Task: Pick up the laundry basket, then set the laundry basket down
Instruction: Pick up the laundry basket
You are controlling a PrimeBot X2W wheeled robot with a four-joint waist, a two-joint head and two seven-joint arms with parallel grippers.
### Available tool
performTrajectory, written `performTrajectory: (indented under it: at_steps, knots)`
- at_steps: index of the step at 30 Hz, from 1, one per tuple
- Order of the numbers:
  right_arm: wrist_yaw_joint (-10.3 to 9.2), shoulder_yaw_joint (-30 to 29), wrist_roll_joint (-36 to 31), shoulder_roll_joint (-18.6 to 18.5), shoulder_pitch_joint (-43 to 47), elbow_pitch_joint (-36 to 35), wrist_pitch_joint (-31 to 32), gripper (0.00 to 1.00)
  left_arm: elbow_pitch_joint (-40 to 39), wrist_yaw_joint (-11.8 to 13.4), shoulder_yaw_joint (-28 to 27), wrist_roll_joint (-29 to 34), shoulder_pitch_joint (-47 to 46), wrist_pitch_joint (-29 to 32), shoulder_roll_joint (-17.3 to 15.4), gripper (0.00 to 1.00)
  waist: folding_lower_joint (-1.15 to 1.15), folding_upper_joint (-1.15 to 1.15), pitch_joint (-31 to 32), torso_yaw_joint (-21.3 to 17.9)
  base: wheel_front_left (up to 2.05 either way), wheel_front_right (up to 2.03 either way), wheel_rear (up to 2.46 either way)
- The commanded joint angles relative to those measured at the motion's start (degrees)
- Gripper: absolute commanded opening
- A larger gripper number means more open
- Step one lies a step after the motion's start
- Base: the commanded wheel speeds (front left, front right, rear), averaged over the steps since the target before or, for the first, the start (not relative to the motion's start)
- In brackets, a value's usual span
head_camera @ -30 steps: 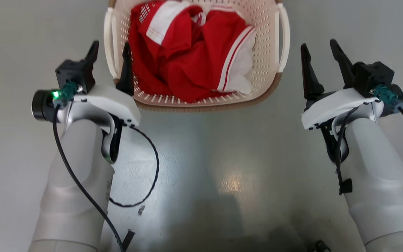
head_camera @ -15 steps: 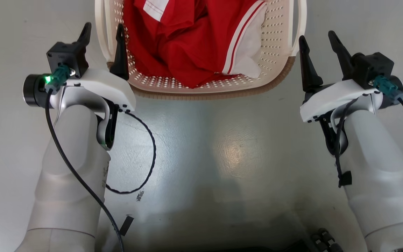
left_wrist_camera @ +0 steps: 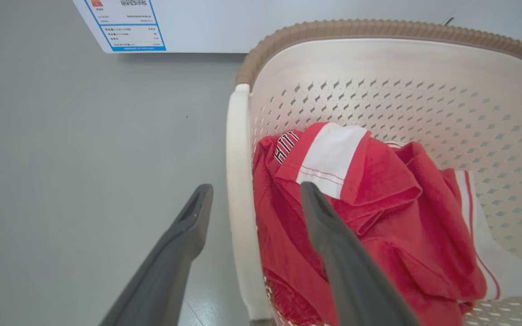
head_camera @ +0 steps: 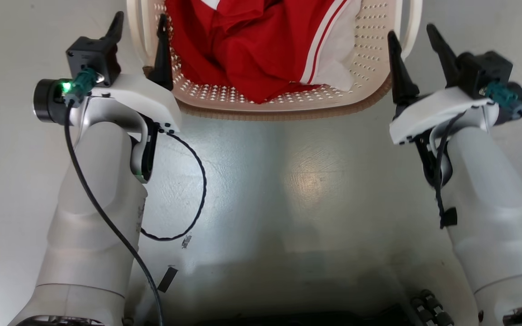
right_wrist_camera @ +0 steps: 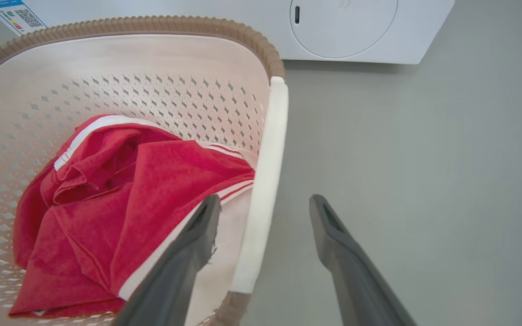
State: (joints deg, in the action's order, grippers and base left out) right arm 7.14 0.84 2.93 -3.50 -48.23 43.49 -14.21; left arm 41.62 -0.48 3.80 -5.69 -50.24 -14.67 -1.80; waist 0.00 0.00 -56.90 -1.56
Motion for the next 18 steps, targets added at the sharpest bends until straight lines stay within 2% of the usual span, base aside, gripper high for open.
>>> performTrajectory:
  at_steps: [1, 18]
  knots:
    - [0.35, 1.3, -0.6, 0.6, 0.4, -0.4, -0.8, 1.0, -0.6, 0.7, -0.2, -0.4, 0.7, -0.3, -1.1, 1.0, 0.0, 0.0, -0.5, 0.4, 0.0, 0.0, 0.0]
    - [0.35, 2.2, 0.5, 0.6, -1.6, 1.8, -0.8, 1.0, 1.6, 1.9, 3.9, -2.5, -1.3, -0.3, -1.1, 1.0, 0.0, 0.0, -2.0, 0.7, 0.0, 0.0, 0.0]
